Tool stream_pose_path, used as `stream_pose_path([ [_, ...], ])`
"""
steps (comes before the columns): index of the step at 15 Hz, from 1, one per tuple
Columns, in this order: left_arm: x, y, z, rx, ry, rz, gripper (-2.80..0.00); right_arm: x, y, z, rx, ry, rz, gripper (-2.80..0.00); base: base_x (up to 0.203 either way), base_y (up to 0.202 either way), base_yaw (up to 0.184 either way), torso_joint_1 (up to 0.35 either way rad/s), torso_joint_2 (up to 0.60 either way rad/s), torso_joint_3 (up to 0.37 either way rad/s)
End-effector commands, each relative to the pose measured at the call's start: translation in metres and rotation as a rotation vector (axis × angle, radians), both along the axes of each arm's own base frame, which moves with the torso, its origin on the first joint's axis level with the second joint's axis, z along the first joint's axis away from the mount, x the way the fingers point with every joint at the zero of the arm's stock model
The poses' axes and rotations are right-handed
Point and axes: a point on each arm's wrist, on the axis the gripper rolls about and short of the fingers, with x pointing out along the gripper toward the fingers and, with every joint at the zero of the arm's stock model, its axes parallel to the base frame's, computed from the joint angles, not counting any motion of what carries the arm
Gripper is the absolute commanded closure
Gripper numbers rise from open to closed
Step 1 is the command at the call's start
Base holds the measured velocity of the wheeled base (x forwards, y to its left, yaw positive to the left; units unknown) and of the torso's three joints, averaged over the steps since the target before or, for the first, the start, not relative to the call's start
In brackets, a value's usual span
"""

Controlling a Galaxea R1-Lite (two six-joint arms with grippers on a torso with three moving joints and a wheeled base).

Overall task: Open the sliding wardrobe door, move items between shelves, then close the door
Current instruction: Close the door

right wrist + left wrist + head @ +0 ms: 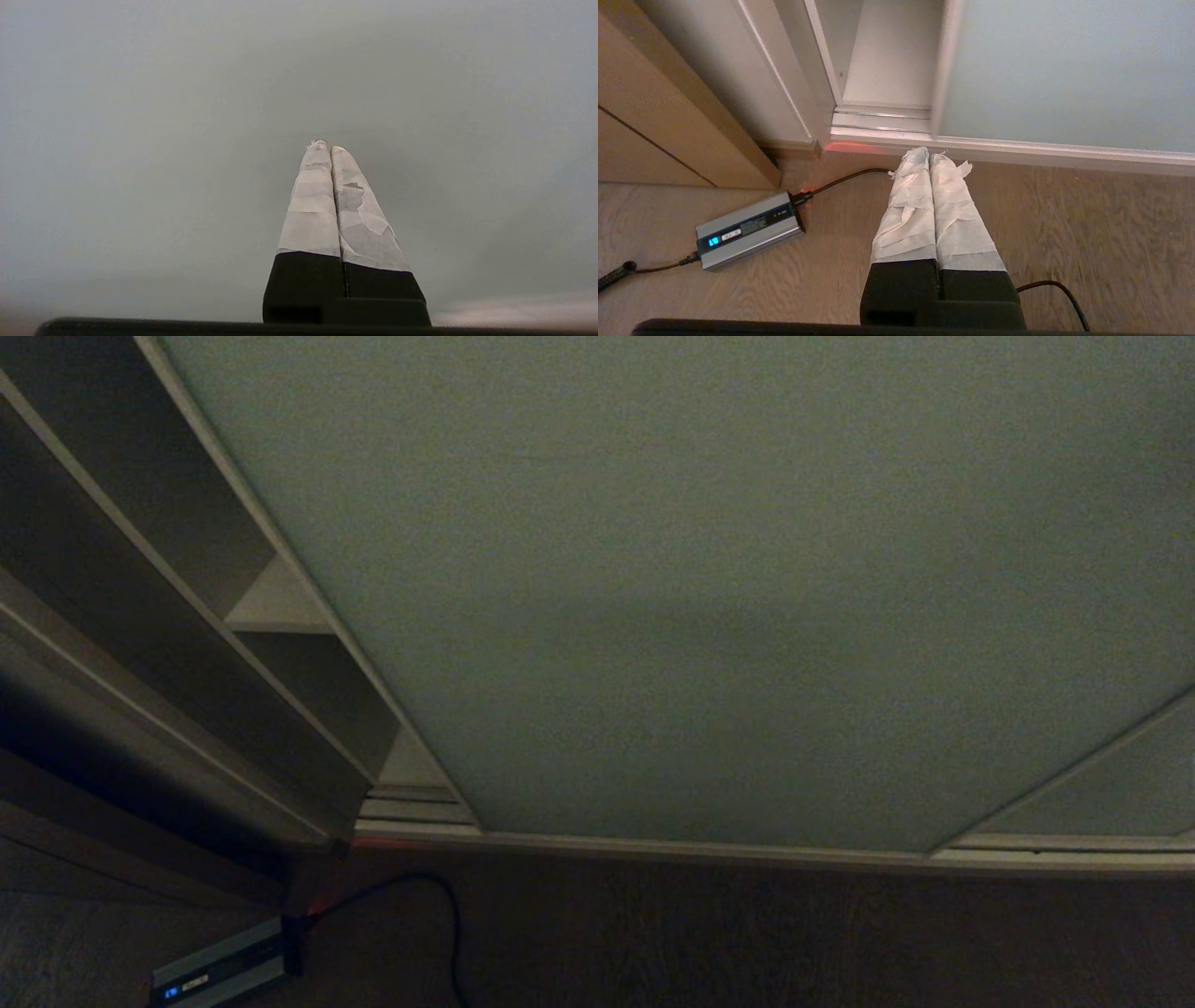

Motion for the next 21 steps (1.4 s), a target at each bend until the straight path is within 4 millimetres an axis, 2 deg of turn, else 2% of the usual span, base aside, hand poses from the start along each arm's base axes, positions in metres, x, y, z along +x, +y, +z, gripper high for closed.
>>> stream_pose_path([
  [1,0.0,0.0,0.0,-0.001,0.001,-0.001,0.0,-0.008,-0.016,-0.007,0.0,0.006,-0.211,0.0,0.0,0.0,0.0,0.0,0.0,0.0],
  [4,0.0,0.0,0.0,-0.001,0.001,-0.001,0.0,-0.014,-0.028,-0.016,0.004,0.026,-0.403,0.0,0.0,0.0,0.0,0.0,0.0,0.0],
  [6,0.0,0.0,0.0,-0.001,0.002,-0.001,0.0,-0.018,-0.029,-0.025,0.0,0.05,-0.421,0.0,0.0,0.0,0.0,0.0,0.0,0.0],
  [8,0.0,0.0,0.0,-0.001,0.001,0.0,0.0,-0.012,-0.03,-0.041,-0.009,0.097,-0.411,0.0,0.0,0.0,0.0,0.0,0.0,0.0],
  [10,0.0,0.0,0.0,-0.001,0.001,-0.001,0.0,0.003,-0.033,-0.054,-0.035,0.094,-0.368,0.0,0.0,0.0,0.0,0.0,0.0,0.0],
  [13,0.0,0.0,0.0,-0.001,0.002,-0.001,0.0,0.043,-0.044,-0.063,-0.078,-0.003,-0.303,0.0,0.0,0.0,0.0,0.0,0.0,0.0],
  [17,0.0,0.0,0.0,-0.001,0.002,-0.001,0.0,0.072,-0.048,-0.059,-0.098,-0.022,-0.178,0.0,0.0,0.0,0.0,0.0,0.0,0.0],
  [21,0.0,0.0,0.0,-0.001,0.002,-0.001,0.0,0.096,-0.036,-0.054,-0.106,-0.059,-0.054,0.0,0.0,0.0,0.0,0.0,0.0,0.0],
])
